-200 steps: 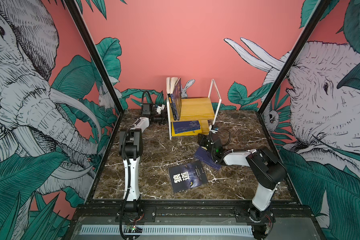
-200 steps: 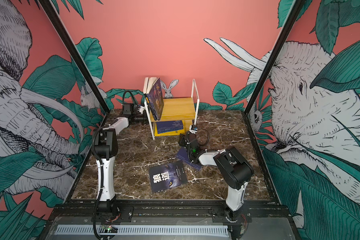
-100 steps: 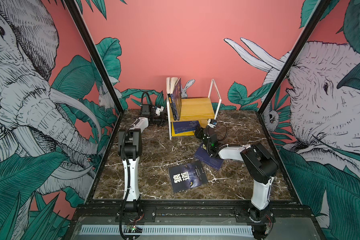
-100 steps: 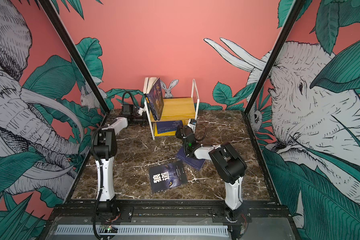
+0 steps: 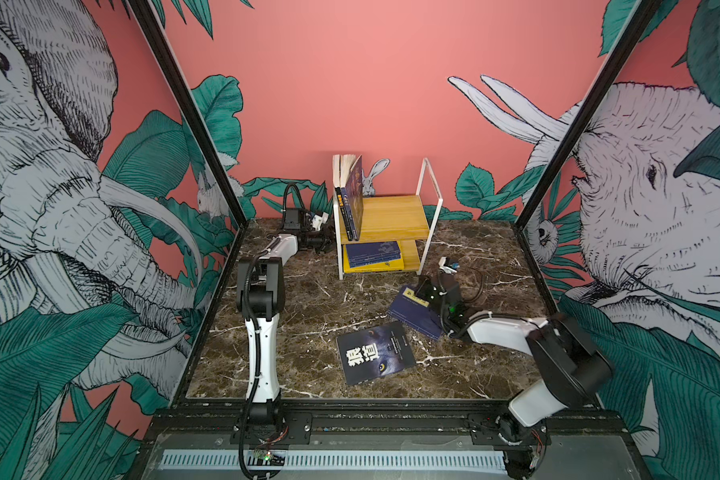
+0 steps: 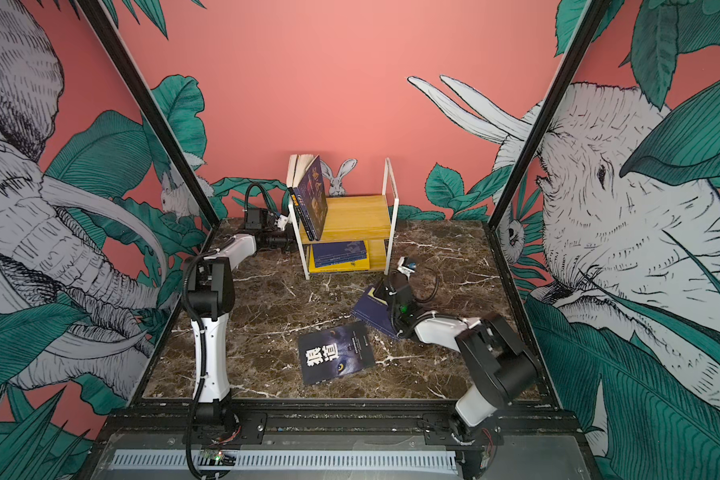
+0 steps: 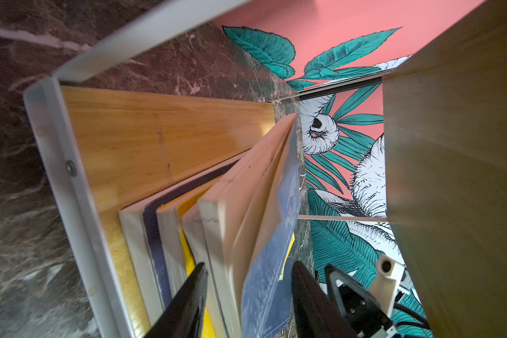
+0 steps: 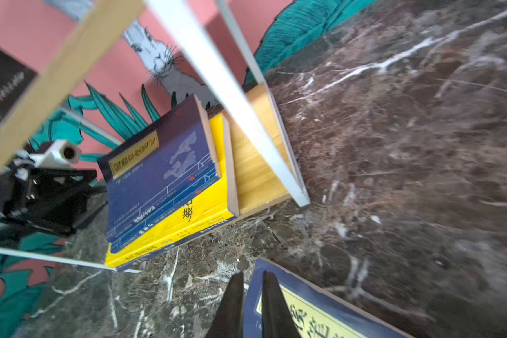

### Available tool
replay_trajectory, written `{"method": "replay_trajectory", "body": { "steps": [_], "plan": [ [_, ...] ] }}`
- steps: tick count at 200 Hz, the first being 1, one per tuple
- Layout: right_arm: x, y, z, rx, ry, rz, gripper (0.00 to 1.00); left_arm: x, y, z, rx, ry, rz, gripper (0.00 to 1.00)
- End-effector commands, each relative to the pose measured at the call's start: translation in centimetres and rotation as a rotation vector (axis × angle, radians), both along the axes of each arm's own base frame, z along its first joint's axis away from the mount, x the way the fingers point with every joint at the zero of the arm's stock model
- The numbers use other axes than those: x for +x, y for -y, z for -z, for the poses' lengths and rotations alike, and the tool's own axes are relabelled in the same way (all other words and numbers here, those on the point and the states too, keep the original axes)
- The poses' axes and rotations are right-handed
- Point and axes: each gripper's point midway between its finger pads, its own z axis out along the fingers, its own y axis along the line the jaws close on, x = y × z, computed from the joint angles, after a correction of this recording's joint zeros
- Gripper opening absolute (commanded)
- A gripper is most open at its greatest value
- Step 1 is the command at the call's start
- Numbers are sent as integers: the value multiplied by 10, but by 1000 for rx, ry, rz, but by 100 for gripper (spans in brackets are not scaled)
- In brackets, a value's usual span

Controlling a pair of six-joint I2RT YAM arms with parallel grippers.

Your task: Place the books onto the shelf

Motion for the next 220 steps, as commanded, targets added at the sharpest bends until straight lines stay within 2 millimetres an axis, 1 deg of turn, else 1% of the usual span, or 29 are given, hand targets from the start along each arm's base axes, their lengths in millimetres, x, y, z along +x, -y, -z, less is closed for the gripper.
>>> {"method": "replay_trajectory", "body": {
  "steps": [1, 12, 29, 45, 47, 51, 60, 62, 69, 73, 75, 81, 83, 86, 104, 120, 139, 162, 171, 174, 209, 220],
  "plan": [
    [1, 39, -1, -19, -121, -14, 4, 1, 5, -25, -11, 48, 18, 48],
    [11, 58, -5, 7, -143, -16, 0, -1, 6, -24, -5, 47, 22, 48],
    [35, 79, -19, 34, -161, -26, 0, -4, 6, -21, 5, 43, 27, 48],
    [64, 88, -27, 62, -178, -53, 0, -5, 5, -19, 15, 40, 26, 48],
    [67, 88, -33, 69, -169, -58, 0, -5, 5, -20, 15, 41, 27, 48],
    [75, 90, -23, 74, -197, -60, 0, -5, 4, -19, 18, 42, 25, 48],
    [94, 87, -27, 107, -200, -93, 0, -6, 4, -19, 22, 41, 24, 48],
    [97, 87, -23, 115, -211, -100, 0, -6, 4, -18, 23, 41, 23, 48],
    [112, 84, -29, 149, -208, -122, 0, -6, 4, -18, 25, 42, 23, 48],
    [118, 81, -22, 170, -224, -135, 0, -6, 4, -17, 26, 40, 22, 48],
    [125, 80, -28, 181, -213, -143, 0, -6, 4, -17, 26, 38, 22, 48],
    [136, 75, -31, 212, -210, -165, 0, -6, 4, -16, 30, 37, 20, 47],
    [140, 73, -28, 223, -218, -171, 0, -6, 4, -15, 31, 34, 19, 47],
    [143, 72, -25, 236, -228, -174, 0, -7, 4, -15, 32, 33, 20, 47],
    [169, 62, -24, 301, -221, -205, 0, -9, 6, -14, 36, 30, 22, 47],
    [185, 53, -22, 342, -224, -233, 0, -11, 8, -13, 34, 26, 28, 47],
    [197, 42, -18, 380, -248, -273, 0, -11, 9, -11, 35, 26, 29, 46],
    [203, 23, -16, 414, -270, -339, 0, -11, 8, -11, 35, 23, 27, 45],
    [204, 14, -14, 434, -286, -368, 0, -11, 8, -11, 37, 24, 27, 44],
    [203, 11, -10, 441, -300, -376, 0, -11, 8, -10, 36, 22, 26, 43],
    [201, -16, 5, 465, -353, -435, 0, -11, 8, -7, 42, 14, 22, 42],
    [200, -29, 10, 479, -372, -464, 0, -11, 8, -7, 44, 13, 21, 42]
  ]
}}
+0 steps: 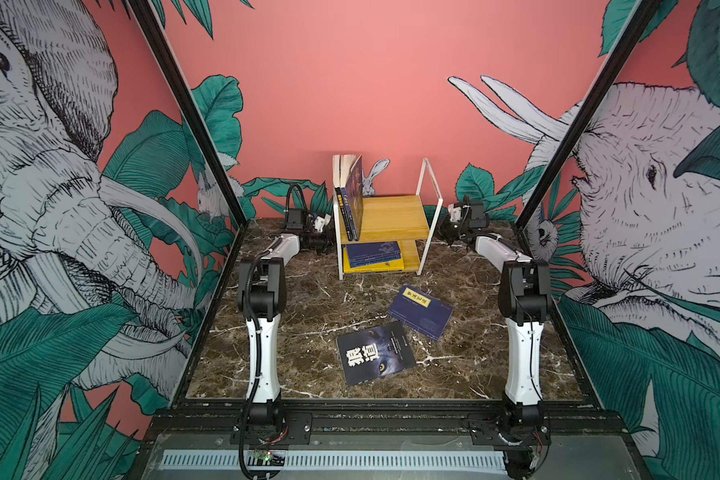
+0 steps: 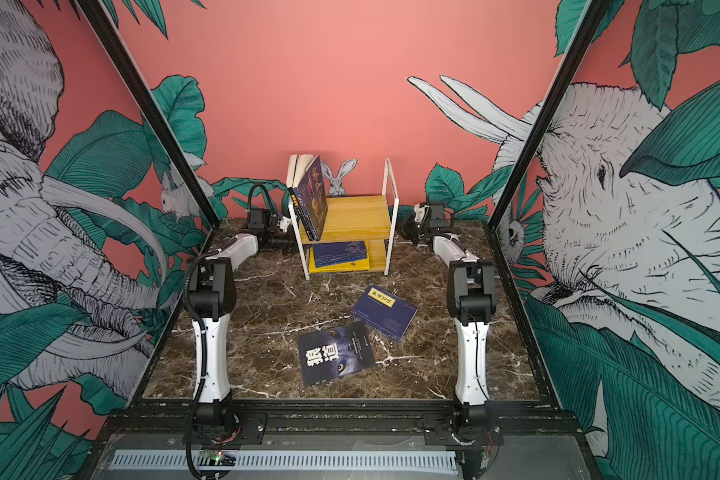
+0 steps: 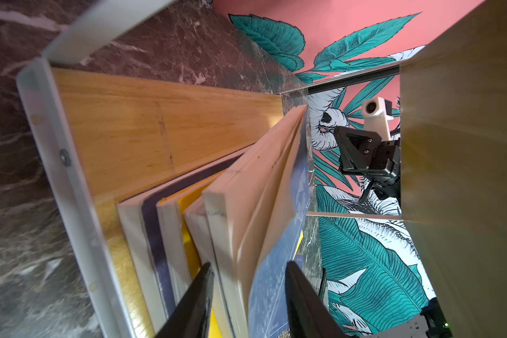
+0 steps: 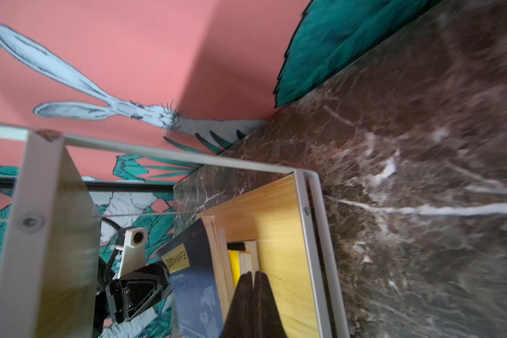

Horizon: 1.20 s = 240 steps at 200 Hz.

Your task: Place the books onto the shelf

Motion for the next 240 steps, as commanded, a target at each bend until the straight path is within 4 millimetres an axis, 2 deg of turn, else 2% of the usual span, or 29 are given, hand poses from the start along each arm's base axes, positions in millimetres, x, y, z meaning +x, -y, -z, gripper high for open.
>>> {"method": "replay_trajectory", "body": {
  "steps": [1, 27, 110, 201, 240],
  "plan": [
    [-8, -30, 12, 53, -55, -88, 0, -6, 3, -14, 4, 16, 11, 42],
    [-10, -52, 16, 75, -68, -146, 0, -5, 3, -13, 4, 14, 9, 42],
    [-19, -86, 26, 122, -99, -243, 0, -6, 3, -14, 1, 16, 13, 42],
    [-23, -94, 43, 97, -141, -277, 0, -6, 4, -12, -3, 9, 12, 41],
    [-34, -102, 47, 103, -168, -324, 0, -6, 5, -11, -7, 4, 14, 38]
  ]
}}
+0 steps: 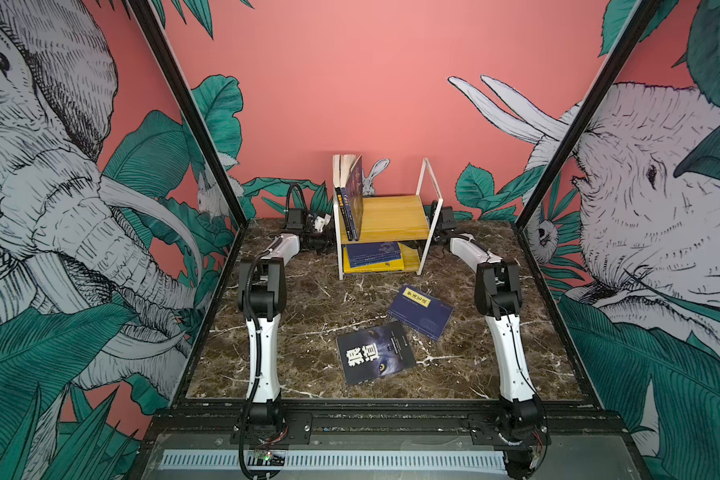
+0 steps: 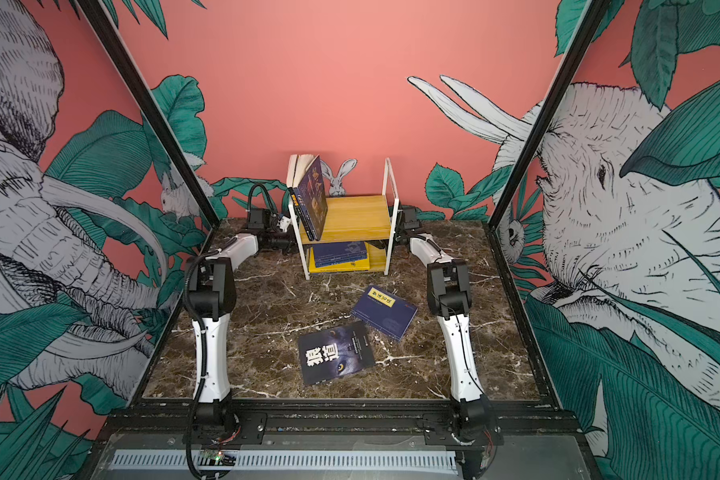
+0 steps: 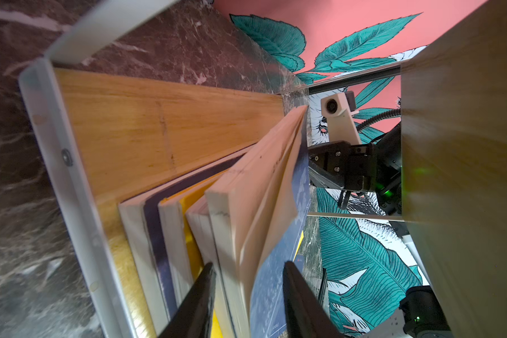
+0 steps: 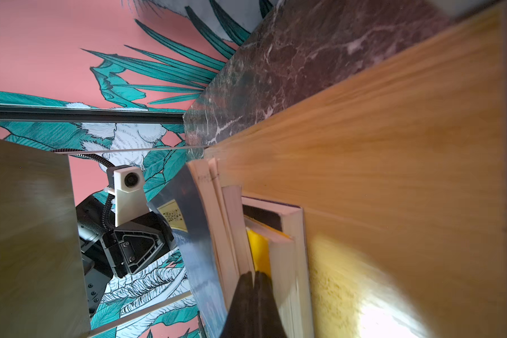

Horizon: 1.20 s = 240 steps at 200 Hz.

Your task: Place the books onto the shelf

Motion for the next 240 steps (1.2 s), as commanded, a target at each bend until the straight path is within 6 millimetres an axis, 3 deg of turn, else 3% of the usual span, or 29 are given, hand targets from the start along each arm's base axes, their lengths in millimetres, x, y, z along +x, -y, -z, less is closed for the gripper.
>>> {"method": "replay_trajectory", "body": {
  "steps": [1, 107, 193, 212, 240],
  "plan": [
    [-11, -12, 5, 9, -15, -62, 0, -6, 5, -11, -7, 5, 15, 38],
    [-44, -13, -4, -6, 0, -174, 0, -17, 11, -11, -45, -33, 40, 35],
    [-54, -10, -13, -5, 21, -180, 0, -26, 18, -16, -49, -27, 60, 33],
    [-51, -4, -13, -21, 28, -156, 0, -24, 17, -18, -46, -23, 58, 34],
    [-36, 23, -24, -56, 76, -46, 0, -16, 5, -29, -31, 3, 25, 37]
  ]
}}
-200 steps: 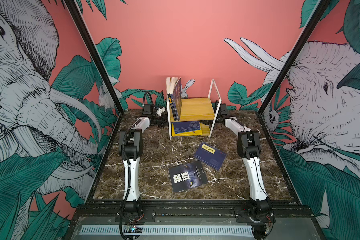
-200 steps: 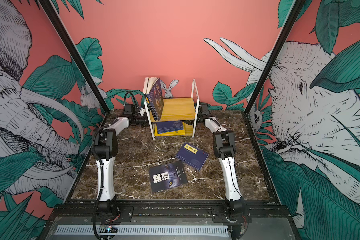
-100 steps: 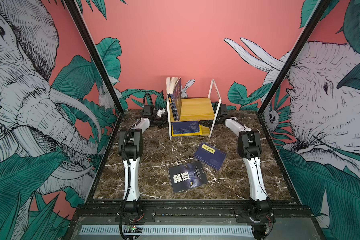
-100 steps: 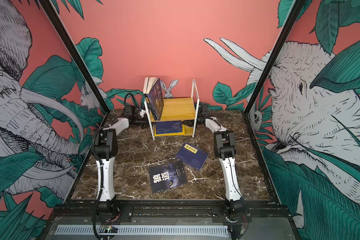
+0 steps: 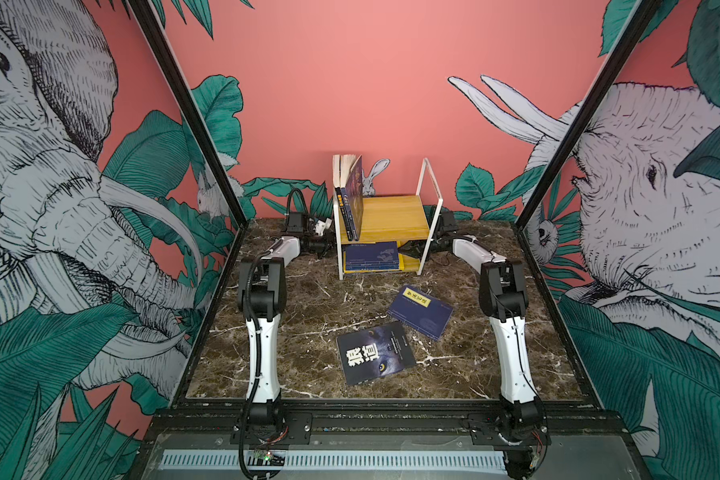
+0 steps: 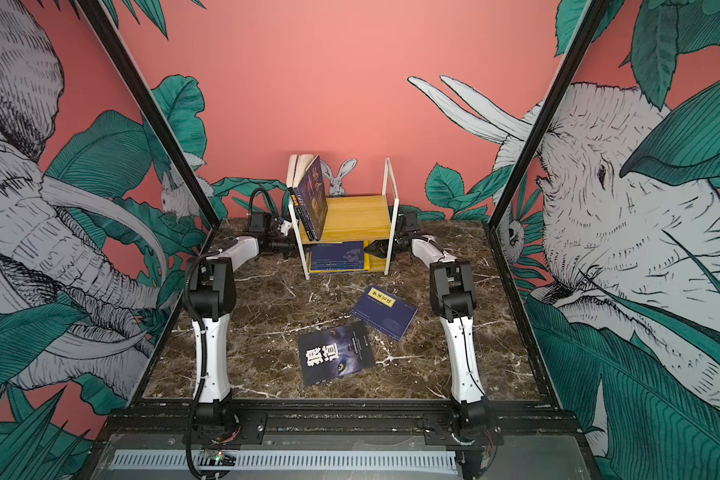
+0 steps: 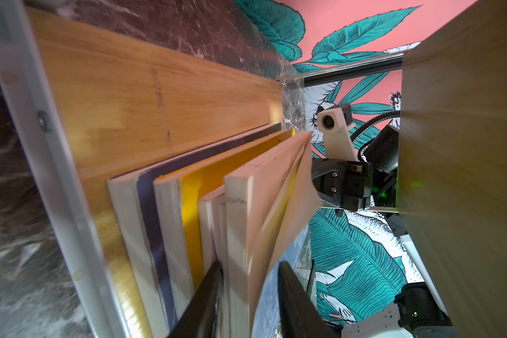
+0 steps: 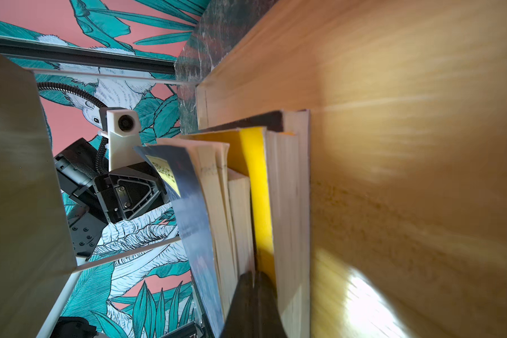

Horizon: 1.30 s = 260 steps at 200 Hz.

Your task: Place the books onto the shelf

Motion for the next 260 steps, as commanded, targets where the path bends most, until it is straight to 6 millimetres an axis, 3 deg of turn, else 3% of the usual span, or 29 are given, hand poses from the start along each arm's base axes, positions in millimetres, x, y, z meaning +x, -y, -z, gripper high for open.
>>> {"method": "replay_trajectory", "body": {
  "steps": [1, 35, 58, 93, 114, 126, 135, 174, 206, 260],
  "plan": [
    [11, 18, -29, -20, 90, 79, 0, -3, 0, -37, 8, 54, -1, 37],
    [21, 58, -50, -17, 147, 222, 0, 4, -20, -50, 57, 99, -36, 41],
    [12, 87, -63, -42, 191, 302, 0, 6, -29, -55, 70, 120, -51, 45],
    [-35, 119, -78, -189, 296, 393, 0, 10, -33, -56, 148, 204, -51, 48],
    [-74, 126, -70, -267, 332, 424, 0, 17, -29, -56, 189, 270, -25, 48],
    [-94, 122, -64, -308, 360, 424, 0, 20, -26, -54, 190, 289, -5, 49],
    [-109, 118, -71, -333, 408, 422, 0, 23, -23, -50, 185, 304, 10, 50],
    [-155, 75, -68, -453, 541, 336, 0, 32, -12, -46, 124, 355, 45, 54],
    [-164, 46, -64, -431, 558, 306, 0, 35, -1, -46, 83, 381, 61, 55],
    [-170, 23, -48, -427, 535, 245, 0, 39, 0, -30, 77, 344, 55, 48]
  ]
}}
